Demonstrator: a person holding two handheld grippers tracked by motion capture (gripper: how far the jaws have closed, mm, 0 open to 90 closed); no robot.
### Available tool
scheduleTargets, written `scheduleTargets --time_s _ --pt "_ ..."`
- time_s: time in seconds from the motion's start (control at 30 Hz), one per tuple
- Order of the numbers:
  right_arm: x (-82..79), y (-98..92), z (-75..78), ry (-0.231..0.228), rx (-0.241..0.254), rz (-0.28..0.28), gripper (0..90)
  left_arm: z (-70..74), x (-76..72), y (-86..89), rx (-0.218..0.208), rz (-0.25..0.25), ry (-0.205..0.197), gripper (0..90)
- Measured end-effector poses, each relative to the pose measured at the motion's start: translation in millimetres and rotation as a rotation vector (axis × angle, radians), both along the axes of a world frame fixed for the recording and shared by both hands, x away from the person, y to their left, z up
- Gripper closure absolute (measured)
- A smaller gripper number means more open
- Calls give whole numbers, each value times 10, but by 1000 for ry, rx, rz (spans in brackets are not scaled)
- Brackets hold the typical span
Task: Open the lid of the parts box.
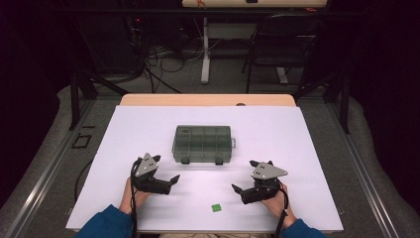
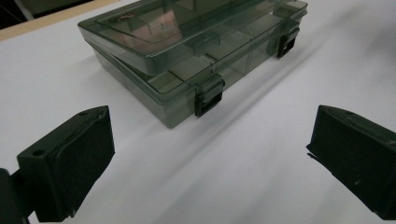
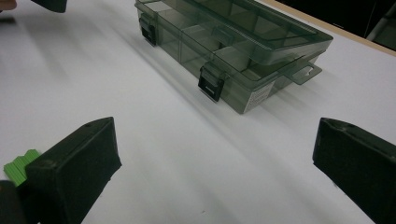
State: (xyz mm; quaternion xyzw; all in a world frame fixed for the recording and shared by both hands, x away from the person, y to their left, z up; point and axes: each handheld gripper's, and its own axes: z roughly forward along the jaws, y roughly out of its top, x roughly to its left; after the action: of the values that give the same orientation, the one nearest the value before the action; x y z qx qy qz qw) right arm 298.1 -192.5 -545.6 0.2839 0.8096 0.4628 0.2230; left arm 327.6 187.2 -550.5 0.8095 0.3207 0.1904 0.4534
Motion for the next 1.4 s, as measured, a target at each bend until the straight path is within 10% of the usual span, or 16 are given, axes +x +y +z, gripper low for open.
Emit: scheduleTargets --time_s 1.4 --pt "13 -33 -23 24 3 -23 0 30 567 -138 152 54 -46 25"
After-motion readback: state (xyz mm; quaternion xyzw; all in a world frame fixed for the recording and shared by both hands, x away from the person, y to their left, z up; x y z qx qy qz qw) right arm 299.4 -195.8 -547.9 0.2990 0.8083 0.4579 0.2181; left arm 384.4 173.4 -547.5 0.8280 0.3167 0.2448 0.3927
